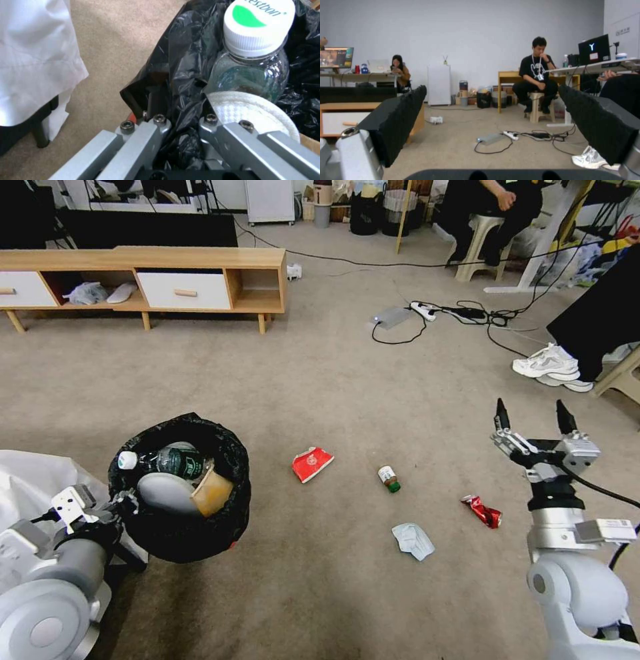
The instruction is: Pick up the trash bin and place the garbage on the floor into it.
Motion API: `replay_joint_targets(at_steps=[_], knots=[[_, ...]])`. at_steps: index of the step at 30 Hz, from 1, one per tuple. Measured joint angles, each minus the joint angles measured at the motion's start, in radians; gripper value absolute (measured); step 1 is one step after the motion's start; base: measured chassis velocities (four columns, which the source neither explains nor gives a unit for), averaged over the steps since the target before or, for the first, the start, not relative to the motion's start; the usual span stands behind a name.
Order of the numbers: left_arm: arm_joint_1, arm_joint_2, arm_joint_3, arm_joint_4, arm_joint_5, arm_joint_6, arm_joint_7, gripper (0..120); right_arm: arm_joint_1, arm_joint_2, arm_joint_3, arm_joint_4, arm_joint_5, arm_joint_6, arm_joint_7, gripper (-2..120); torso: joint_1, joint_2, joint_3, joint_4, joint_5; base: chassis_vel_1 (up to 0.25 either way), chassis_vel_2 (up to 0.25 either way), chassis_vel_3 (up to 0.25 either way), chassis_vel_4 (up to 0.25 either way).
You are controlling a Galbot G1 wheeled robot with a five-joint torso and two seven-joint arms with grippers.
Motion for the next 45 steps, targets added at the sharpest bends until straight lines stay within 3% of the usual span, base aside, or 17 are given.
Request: replay_joint_targets(at_steps=[29,34,35,36,37,38,39,41,42,44,45], knots=[[0.015,-0.003,0.001,-0.029,0.003,0.005,0.015,4,-0.003,-0.02,-0.017,-0.001,-0.002,0.01,-0.005,100,0.0,0.0,0.0,0.0001,0.0,-0.057,0.058,0.062,-0.052],[0.015,-0.003,-0.003,-0.032,0.002,0.006,0.015,4,-0.012,-0.041,-0.029,0.009,-0.013,-0.034,0.025,100,0.0,0.0,0.0,0.0001,0.0,0.0,0.0,0.0,0.0],[0.016,-0.002,-0.005,-0.034,0.0,0.006,0.015,4,-0.022,-0.069,-0.043,0.018,-0.023,-0.088,0.048,100,0.0,0.0,0.0,0.0,0.0004,0.0,0.0,0.0,0.0],[0.016,-0.002,-0.005,-0.034,0.0,0.006,0.015,4,-0.022,-0.069,-0.043,0.018,-0.023,-0.088,0.048,100,0.0,0.0,0.0,0.0,0.0004,0.0,0.0,0.0,0.0],[0.017,-0.001,-0.008,-0.035,-0.001,0.006,0.015,4,-0.037,-0.13,-0.067,0.041,-0.023,-0.233,0.075,100,0.0,0.0,0.0,0.0001,0.0001,0.0,0.0,0.0,0.0],[0.018,-0.001,-0.009,-0.035,-0.002,0.006,0.015,4,-0.045,-0.166,-0.083,0.057,-0.011,-0.325,0.095,100,0.0,0.0,0.0,0.0001,0.0001,0.0,0.0,0.0,0.0],[0.018,-0.001,-0.009,-0.035,-0.002,0.006,0.015,4,-0.045,-0.166,-0.083,0.057,-0.011,-0.325,0.095,100,0.0,0.0,0.0,0.0001,0.0001,0.0,0.0,0.0,0.0],[0.019,0.002,-0.009,-0.037,-0.004,0.007,0.016,4,-0.053,-0.263,-0.153,0.082,0.049,-0.575,0.173,100,0.0,0.0,0.0,0.0001,-0.0001,0.0,0.0,0.0,0.0],[0.019,0.002,-0.009,-0.037,-0.004,0.007,0.016,4,-0.053,-0.263,-0.153,0.082,0.049,-0.575,0.173,100,0.0,0.0,0.0,0.0001,-0.0001,0.0,0.0,0.0,0.0],[0.019,0.002,-0.007,-0.038,-0.004,0.007,0.016,4,-0.038,-0.31,-0.212,0.079,0.113,-0.752,0.215,100,0.0,0.0,0.0,0.0001,0.0,0.0,0.0,0.0,0.0],[0.019,0.002,-0.007,-0.038,-0.004,0.007,0.016,4,-0.038,-0.31,-0.212,0.079,0.113,-0.752,0.215,100,0.0,0.0,0.0,0.0001,0.0,0.0,0.0,0.0,0.0]])
